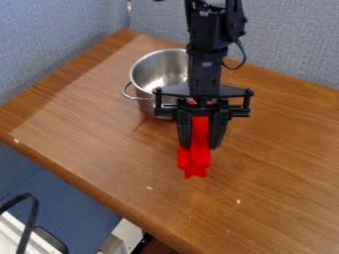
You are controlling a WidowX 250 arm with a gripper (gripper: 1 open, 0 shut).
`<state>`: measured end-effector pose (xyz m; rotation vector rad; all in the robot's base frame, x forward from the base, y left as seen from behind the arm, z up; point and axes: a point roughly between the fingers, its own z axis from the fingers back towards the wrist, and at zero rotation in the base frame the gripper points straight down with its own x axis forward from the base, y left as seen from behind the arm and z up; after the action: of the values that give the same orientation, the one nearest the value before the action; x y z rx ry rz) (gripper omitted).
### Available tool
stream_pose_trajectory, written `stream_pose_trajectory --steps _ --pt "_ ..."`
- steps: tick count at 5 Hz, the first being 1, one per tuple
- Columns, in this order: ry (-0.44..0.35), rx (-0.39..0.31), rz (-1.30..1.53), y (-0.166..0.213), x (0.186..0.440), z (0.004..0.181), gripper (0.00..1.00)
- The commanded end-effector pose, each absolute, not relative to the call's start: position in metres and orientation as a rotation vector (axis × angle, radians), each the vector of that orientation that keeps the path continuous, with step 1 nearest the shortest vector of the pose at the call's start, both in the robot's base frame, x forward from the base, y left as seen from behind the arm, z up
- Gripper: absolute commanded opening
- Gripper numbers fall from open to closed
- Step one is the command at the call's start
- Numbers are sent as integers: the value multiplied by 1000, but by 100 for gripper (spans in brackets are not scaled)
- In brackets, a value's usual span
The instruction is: Put the red object in the metal pot
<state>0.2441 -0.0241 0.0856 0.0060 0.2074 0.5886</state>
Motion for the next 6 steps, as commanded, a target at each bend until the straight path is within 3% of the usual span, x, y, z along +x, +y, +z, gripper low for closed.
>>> stream_pose_trajectory --steps 1,6 --pt "146 -30 590 -20 251 107 0" --pt "151 -40 590 -18 251 114 0"
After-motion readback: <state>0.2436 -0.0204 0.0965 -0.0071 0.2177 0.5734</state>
